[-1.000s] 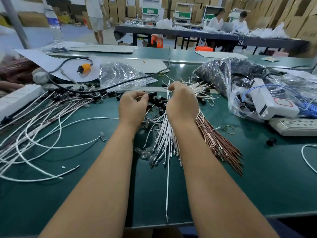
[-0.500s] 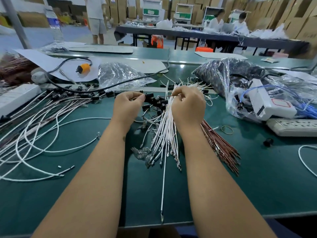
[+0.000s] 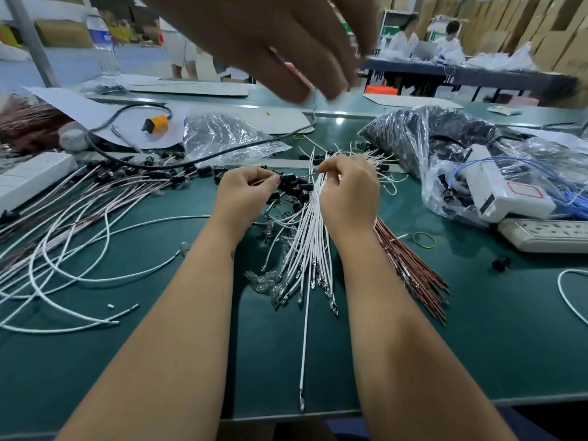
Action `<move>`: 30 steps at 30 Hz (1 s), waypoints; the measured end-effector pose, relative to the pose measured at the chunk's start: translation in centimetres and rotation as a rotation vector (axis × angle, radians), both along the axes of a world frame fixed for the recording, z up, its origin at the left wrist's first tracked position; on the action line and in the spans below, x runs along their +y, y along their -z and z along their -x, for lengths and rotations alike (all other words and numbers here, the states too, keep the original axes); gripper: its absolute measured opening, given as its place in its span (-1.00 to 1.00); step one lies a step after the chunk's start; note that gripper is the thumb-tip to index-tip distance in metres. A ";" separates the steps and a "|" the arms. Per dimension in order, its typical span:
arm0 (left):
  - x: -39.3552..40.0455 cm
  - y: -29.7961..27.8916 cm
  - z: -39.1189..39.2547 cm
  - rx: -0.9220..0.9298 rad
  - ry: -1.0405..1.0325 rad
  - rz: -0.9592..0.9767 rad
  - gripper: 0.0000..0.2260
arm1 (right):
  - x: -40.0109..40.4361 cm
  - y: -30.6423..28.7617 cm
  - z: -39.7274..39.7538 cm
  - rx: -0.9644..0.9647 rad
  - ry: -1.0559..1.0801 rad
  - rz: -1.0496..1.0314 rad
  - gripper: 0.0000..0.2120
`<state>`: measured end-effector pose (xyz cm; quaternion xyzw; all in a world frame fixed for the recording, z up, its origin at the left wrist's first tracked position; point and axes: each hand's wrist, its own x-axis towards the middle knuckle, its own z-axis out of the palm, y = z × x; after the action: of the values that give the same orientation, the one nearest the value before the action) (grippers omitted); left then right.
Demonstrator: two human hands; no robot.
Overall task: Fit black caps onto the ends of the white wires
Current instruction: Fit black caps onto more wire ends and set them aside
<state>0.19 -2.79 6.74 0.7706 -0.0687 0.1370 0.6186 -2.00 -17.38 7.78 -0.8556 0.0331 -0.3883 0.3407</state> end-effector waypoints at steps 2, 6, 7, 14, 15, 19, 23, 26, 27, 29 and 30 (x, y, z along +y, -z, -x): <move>-0.3 -0.1 0.1 0.003 0.004 -0.006 -0.88 | 0.4 0.1 0.0 0.001 -0.037 0.050 -0.76; -0.7 -0.1 0.3 -0.003 0.008 -0.037 -0.90 | 1.0 0.3 0.0 0.028 -0.111 0.117 -0.76; -0.7 -0.2 0.4 -0.011 0.003 -0.038 -0.90 | 1.1 0.2 0.0 0.031 -0.122 0.112 -0.77; -1.1 -0.3 0.5 -0.027 0.040 -0.074 -0.95 | 1.0 0.1 0.3 0.100 -0.181 0.096 -0.72; -1.0 -0.2 0.5 -0.045 0.045 -0.085 -0.97 | 0.9 0.1 0.4 0.103 -0.184 0.109 -0.71; -1.0 0.0 0.3 -0.173 0.009 -0.198 -0.93 | 1.3 0.1 0.7 0.111 -0.222 0.213 -0.71; -0.8 0.3 -0.2 -0.219 -0.086 -0.337 -0.96 | 1.0 0.2 0.1 0.150 -0.135 0.325 -0.84; 0.1 0.7 -0.9 -0.138 -0.394 -0.522 -0.89 | 0.1 0.0 -0.2 0.214 0.012 0.368 -0.83; 0.5 0.7 -0.9 -0.102 -0.488 -0.535 -0.88 | -0.2 -0.1 -0.2 0.217 0.045 0.366 -0.82; 1.2 0.7 -0.9 -0.042 -0.597 -0.548 -0.86 | -0.3 -0.2 -0.1 0.216 0.068 0.345 -0.81; 1.3 0.8 -0.9 -0.031 -0.611 -0.577 -0.85 | -0.3 -0.3 -0.1 0.221 0.058 0.335 -0.82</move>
<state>1.08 -1.45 5.97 0.8951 0.1180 0.3007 0.3073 -1.93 -17.70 8.05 -0.9364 0.0299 -0.3019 0.1763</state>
